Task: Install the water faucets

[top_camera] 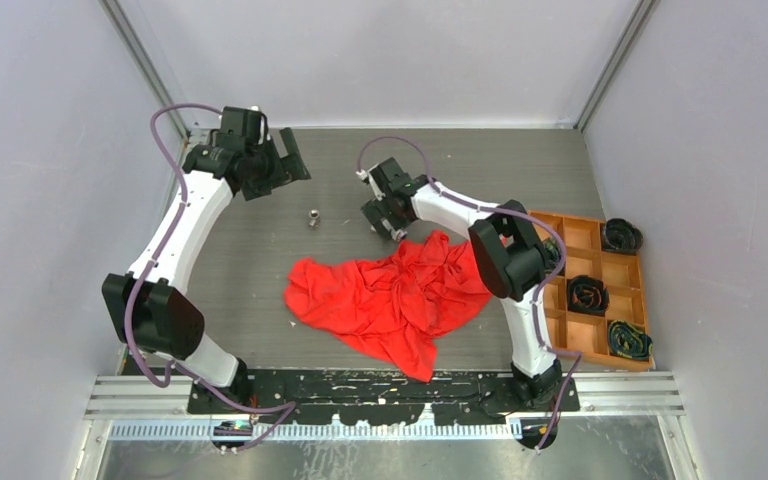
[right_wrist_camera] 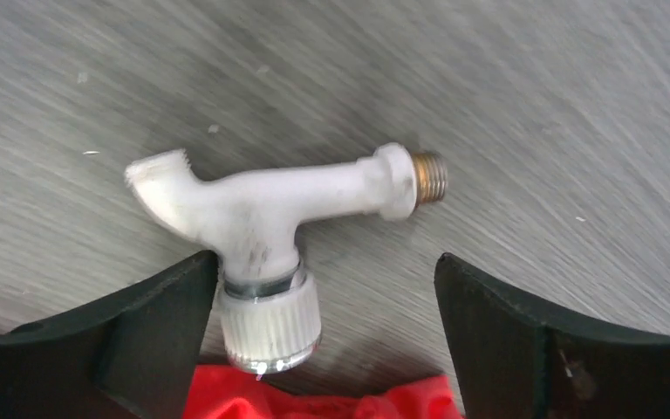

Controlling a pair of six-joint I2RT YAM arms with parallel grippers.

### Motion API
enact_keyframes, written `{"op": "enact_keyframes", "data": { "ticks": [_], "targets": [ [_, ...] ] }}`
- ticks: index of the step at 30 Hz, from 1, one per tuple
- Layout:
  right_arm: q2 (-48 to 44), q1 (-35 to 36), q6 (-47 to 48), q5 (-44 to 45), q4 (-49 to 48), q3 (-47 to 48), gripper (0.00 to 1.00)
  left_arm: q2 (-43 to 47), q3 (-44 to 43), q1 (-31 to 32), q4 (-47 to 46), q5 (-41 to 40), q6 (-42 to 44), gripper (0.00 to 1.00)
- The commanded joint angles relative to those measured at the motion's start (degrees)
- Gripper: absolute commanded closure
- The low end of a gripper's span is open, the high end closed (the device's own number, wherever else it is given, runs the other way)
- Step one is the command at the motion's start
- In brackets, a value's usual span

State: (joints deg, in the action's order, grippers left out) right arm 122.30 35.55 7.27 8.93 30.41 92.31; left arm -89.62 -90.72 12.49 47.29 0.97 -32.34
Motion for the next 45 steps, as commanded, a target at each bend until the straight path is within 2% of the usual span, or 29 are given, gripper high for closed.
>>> {"op": "enact_keyframes", "data": {
  "ticks": [1,4,6,8,10,12,14,15,19,21,24,29,35,41,45],
  "targets": [
    [-5.8,-2.1,-2.2,9.1,-2.2,1.3,0.0,1.3,-0.7,-0.3,-1.2,3.6,-0.2,0.01],
    [-10.8,-4.3,-15.8,3.0,-3.8,0.0,0.0,1.3,-0.5,-0.3,-1.2,3.9,-0.6,0.01],
    [-14.2,-6.4,-29.4,-3.5,-5.7,-3.2,0.02,1.5,-0.1,-0.4,-1.3,3.7,-0.5,0.01],
    [-15.6,-6.8,-37.2,-10.9,-6.5,-5.1,0.03,1.7,0.1,-0.3,-1.4,3.3,-0.3,0.01],
    [-16.7,-5.6,-43.7,-12.6,-8.0,-7.6,0.06,1.6,0.3,-0.4,-1.4,3.1,-0.2,0.01],
    [-18.0,-3.9,-49.1,-13.5,-12.1,-11.7,0.16,1.4,0.4,-0.3,-1.4,3.2,-0.2,0.01],
    [-18.7,-1.6,-53.3,-12.4,-15.1,-14.4,0.22,1.3,0.6,-0.3,-1.2,3.2,-0.2,0.01],
    [-18.8,-0.7,-54.9,-12.1,-16.2,-14.9,0.29,1.3,0.7,-0.4,-1.1,3.1,-0.1,0.01],
    [-16.1,1.3,-58.6,-11.5,-16.8,-13.6,0.56,1.9,1.1,-0.4,-1.3,2.4,0.0,0.01],
    [-13.9,1.2,-59.9,-10.5,-14.9,-11.8,0.61,2.3,1.1,-0.4,-1.2,2.2,0.1,0.01],
    [-11.7,1.3,-61.8,-8.5,-12.9,-9.9,0.61,2.8,1.2,-0.4,-1.2,1.9,0.1,0.01],
    [-9.2,1.0,-62.2,-4.1,-9.2,-8.3,0.54,3.1,1.6,-0.5,-1.3,1.8,0.1,0.01],
    [-7.6,-2.7,-63.3,-3.7,-10.5,-9.9,0.49,3.1,1.7,-0.5,-1.6,2.0,-0.1,0.01],
    [-5.3,-7.3,-59.9,0.9,-9.2,-6.7,0.48,3.2,1.2,-0.5,-1.6,2.4,0.0,0.01],
    [-3.5,-8.2,-55.5,2.2,-7.1,-2.9,0.41,3.4,0.9,-0.4,-1.5,2.1,0.2,0.01]
  ]
}}
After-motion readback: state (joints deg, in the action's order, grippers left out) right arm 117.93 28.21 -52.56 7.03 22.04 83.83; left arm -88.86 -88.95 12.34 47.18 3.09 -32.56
